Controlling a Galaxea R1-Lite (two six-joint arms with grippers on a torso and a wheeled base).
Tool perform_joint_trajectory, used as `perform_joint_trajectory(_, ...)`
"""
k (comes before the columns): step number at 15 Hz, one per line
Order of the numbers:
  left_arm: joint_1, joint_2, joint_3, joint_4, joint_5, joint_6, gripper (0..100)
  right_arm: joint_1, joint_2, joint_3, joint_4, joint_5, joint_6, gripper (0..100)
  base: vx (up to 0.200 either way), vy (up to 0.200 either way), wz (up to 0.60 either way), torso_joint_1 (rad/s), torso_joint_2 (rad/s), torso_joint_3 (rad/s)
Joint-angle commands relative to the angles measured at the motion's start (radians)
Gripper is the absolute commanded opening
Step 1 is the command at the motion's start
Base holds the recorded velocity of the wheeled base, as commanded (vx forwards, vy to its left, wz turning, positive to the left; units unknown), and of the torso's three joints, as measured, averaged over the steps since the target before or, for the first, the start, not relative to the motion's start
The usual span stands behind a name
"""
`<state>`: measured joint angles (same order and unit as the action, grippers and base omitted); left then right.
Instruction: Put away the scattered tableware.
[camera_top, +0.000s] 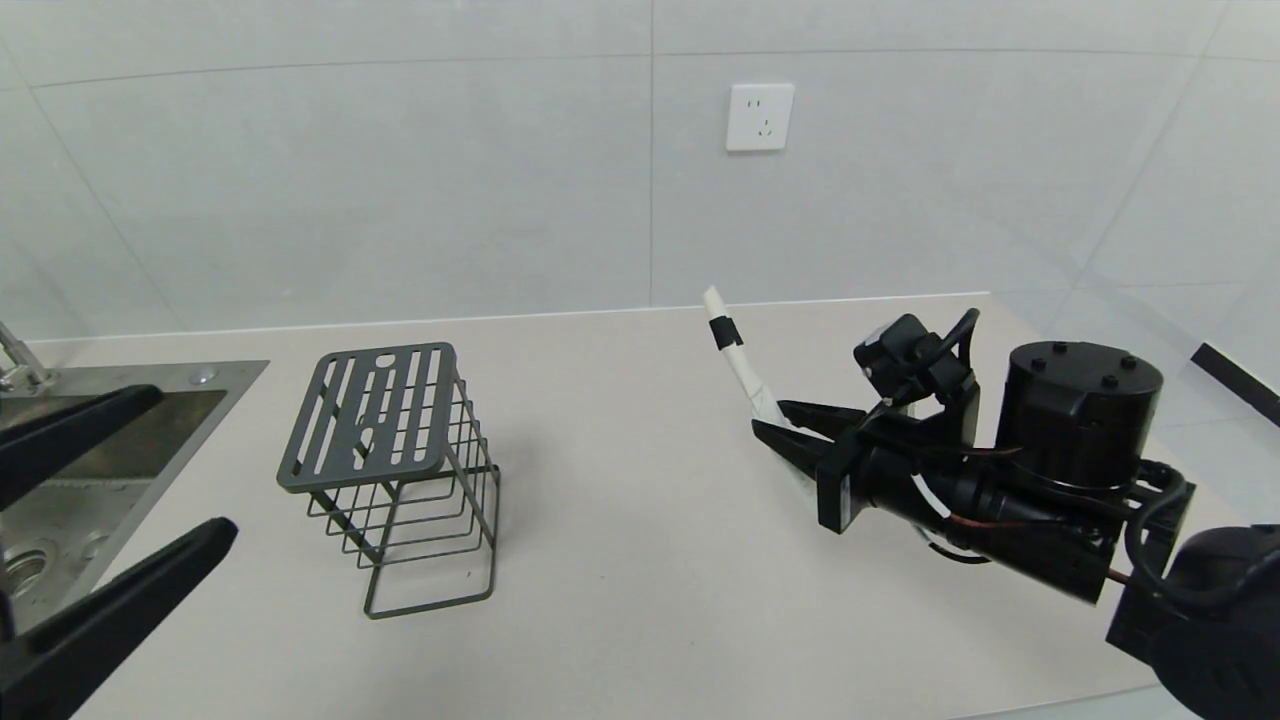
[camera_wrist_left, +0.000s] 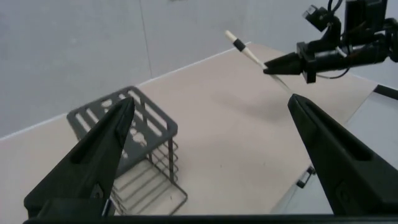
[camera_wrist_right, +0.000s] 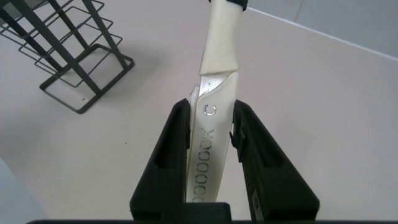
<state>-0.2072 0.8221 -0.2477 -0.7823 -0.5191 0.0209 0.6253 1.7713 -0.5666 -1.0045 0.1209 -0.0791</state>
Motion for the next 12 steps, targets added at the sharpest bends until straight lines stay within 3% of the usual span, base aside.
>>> perform_joint_trajectory(1,-0.004,0.17,-0.001,-0.095,-0.036,0.01,100,-0.001,-0.003,-0.001,-0.009,0.014,-0.002,0,0.0,0.0,0.0,0.0,0.0,0.0)
perform_joint_trajectory(2,-0.006,0.195,-0.004,-0.12,-0.042,0.011,100,-0.001,-0.003,-0.001,-0.02,0.017,-0.002,0,0.0,0.0,0.0,0.0,0.0,0.0)
perform_joint_trajectory(5,-0.018,0.411,-0.002,-0.411,-0.173,0.017,100,0.002,-0.001,-0.001,-0.043,0.034,-0.011,0,0.0,0.0,0.0,0.0,0.0,0.0)
perform_joint_trajectory(7,-0.055,0.505,-0.001,-0.563,-0.223,0.017,100,-0.001,-0.003,0.001,-0.052,0.06,-0.036,0,0.0,0.0,0.0,0.0,0.0,0.0)
perform_joint_trajectory(9,-0.106,0.563,-0.007,-0.653,-0.233,0.016,100,0.001,-0.003,0.001,-0.074,0.065,-0.036,0,0.0,0.0,0.0,0.0,0.0,0.0)
perform_joint_trajectory(12,-0.15,0.623,-0.022,-0.67,-0.254,0.019,100,-0.001,-0.004,0.004,-0.114,0.114,-0.047,0,0.0,0.0,0.0,0.0,0.0,0.0)
